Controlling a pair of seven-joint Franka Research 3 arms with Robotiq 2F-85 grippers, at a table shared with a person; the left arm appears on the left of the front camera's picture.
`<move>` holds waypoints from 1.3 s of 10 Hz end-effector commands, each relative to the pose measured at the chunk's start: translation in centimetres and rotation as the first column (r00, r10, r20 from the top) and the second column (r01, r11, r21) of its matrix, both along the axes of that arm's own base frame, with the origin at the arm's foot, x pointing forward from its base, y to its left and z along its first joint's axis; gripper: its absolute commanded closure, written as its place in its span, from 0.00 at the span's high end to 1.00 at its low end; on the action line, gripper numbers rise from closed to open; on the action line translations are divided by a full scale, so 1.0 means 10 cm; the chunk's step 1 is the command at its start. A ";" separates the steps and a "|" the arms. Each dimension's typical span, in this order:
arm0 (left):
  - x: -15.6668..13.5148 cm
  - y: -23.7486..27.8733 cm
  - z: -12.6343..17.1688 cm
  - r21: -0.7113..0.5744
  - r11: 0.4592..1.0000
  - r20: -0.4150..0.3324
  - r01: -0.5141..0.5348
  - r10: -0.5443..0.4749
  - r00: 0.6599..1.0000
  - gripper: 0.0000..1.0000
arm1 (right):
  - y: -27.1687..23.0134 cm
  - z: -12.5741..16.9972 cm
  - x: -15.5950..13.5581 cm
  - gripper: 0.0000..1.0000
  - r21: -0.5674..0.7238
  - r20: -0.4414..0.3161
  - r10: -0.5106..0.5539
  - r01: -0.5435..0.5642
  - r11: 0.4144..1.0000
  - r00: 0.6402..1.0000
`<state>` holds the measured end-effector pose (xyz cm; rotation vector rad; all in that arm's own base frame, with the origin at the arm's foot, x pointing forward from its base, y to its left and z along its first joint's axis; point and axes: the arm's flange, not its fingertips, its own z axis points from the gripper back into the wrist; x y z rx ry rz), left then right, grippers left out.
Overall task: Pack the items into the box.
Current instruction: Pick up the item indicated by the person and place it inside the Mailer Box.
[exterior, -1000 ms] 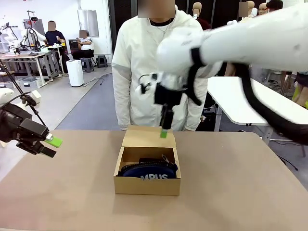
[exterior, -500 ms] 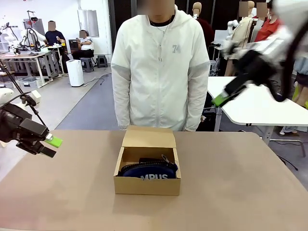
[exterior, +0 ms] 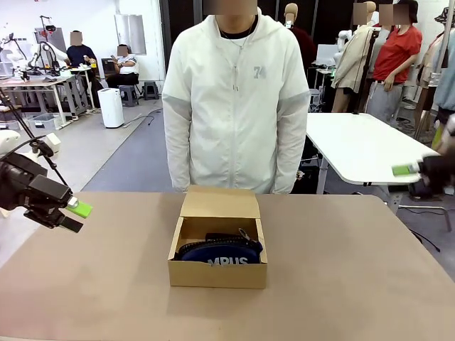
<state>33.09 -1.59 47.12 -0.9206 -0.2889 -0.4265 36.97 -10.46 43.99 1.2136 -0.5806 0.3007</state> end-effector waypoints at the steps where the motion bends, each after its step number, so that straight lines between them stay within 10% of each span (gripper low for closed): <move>1: 0.00 0.01 0.00 -0.003 1.000 0.003 0.004 -0.004 1.000 1.00 | 0.05 -0.23 -0.10 1.00 -0.023 -0.008 0.133 -0.134 0.991 0.991; 5: 0.00 0.01 0.00 -0.003 1.000 0.003 0.004 -0.004 1.000 1.00 | 0.44 0.13 -0.18 1.00 -0.392 -0.066 0.310 -0.310 0.866 0.949; 6: 0.00 0.01 0.00 -0.003 1.000 0.003 0.004 -0.004 1.000 1.00 | 0.28 -0.20 -0.29 1.00 -0.235 -0.048 0.283 -0.286 0.929 0.958; 13: 0.00 0.01 0.00 -0.003 1.000 0.003 0.004 -0.004 1.000 1.00 | 0.28 -0.20 -0.29 1.00 -0.235 -0.048 0.283 -0.286 0.929 0.958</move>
